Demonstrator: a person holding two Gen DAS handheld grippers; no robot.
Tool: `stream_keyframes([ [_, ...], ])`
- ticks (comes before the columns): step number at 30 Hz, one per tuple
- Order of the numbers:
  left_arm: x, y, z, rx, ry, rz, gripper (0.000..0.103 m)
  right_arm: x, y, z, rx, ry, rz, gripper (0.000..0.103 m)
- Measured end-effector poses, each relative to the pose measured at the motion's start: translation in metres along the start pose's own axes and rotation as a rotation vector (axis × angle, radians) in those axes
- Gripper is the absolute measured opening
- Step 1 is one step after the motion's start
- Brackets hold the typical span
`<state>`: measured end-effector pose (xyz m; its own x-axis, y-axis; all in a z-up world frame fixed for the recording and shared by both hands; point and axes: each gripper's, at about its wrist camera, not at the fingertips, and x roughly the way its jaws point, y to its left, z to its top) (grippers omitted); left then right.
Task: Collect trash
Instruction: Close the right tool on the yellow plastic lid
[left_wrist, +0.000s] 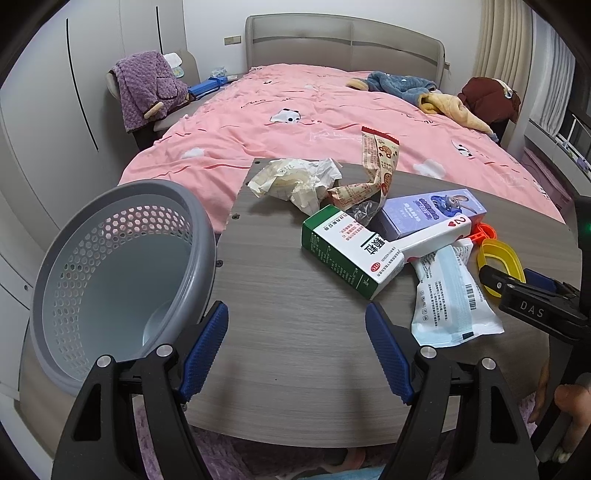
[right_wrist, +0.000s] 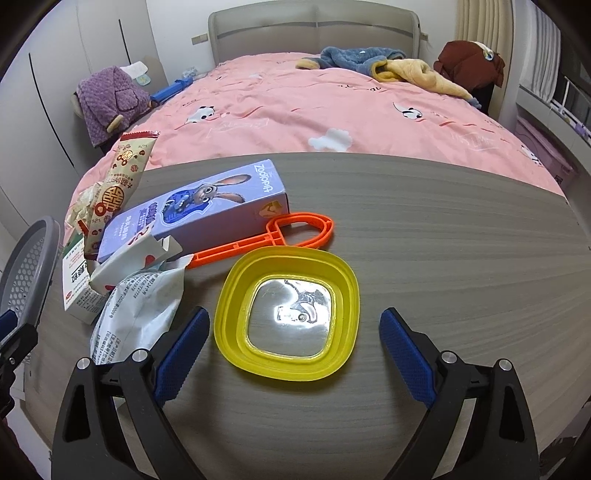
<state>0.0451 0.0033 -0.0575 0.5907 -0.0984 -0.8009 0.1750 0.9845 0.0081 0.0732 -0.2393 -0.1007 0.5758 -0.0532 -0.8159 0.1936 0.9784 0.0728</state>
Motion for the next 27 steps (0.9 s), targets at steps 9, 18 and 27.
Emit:
stream_keyframes([
  [9, 0.000, 0.000, 0.000, -0.004, 0.004, -0.002, 0.073, -0.007, 0.000, -0.004, -0.012, -0.032, 0.031, 0.069],
  [18, 0.001, -0.010, 0.013, 0.001, -0.007, -0.011, 0.073, -0.031, -0.012, -0.012, 0.035, -0.070, 0.089, 0.069],
  [27, 0.020, -0.039, 0.039, 0.028, 0.002, -0.024, 0.073, -0.036, -0.033, -0.020, 0.086, -0.074, 0.108, 0.069],
])
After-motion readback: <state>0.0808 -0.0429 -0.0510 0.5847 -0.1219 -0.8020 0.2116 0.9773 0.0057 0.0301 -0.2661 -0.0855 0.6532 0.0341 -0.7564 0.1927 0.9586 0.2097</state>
